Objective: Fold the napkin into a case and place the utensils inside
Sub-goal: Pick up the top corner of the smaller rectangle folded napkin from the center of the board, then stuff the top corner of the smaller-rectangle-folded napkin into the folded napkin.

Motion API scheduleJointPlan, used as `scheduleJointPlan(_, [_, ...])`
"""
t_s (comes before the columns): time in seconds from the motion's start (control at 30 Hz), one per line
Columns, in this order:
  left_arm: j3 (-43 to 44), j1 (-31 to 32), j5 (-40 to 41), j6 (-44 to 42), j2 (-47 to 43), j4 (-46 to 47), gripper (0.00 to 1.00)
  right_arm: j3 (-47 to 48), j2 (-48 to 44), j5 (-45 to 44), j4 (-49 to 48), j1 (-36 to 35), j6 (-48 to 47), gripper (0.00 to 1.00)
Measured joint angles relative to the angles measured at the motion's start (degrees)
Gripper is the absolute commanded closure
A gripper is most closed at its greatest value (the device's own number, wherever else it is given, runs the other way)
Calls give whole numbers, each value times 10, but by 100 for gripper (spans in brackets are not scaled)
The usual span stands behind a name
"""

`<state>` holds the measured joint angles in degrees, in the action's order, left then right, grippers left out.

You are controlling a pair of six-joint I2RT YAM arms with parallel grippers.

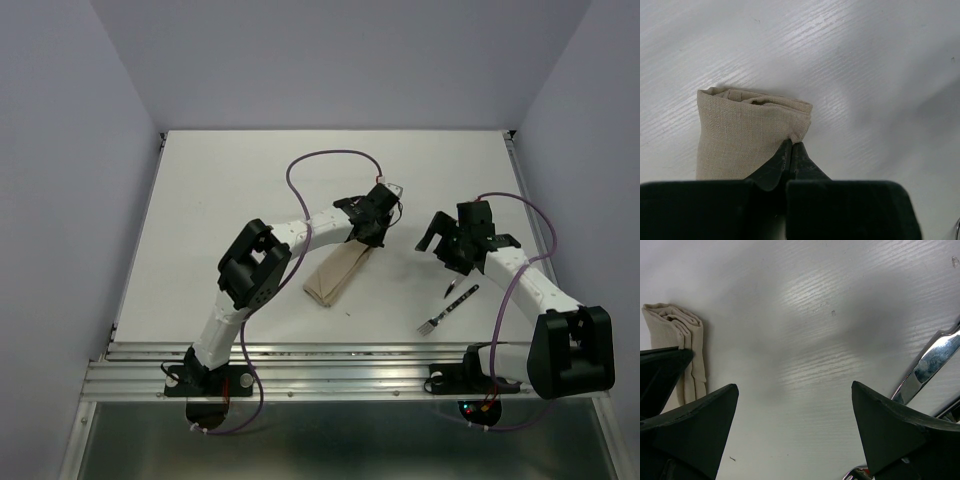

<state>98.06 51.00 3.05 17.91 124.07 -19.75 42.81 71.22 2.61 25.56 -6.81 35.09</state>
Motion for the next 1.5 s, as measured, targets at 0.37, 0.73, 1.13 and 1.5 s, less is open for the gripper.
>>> scheduleJointPlan(0.37, [0, 0, -7, 0, 0, 1, 86, 0, 0, 2, -1, 0, 0, 0])
scheduleJointPlan(0.73, [1, 0, -13, 1, 0, 1, 85, 0, 1, 2, -1, 0, 0, 0])
scheduleJointPlan(1.13, [1, 0, -16, 2, 0, 3, 100, 0, 1, 10, -3, 0, -5, 1])
scheduleJointPlan(1.5, [-85, -20, -49, 32, -47, 66, 100, 0, 19, 15, -37, -71, -8, 15])
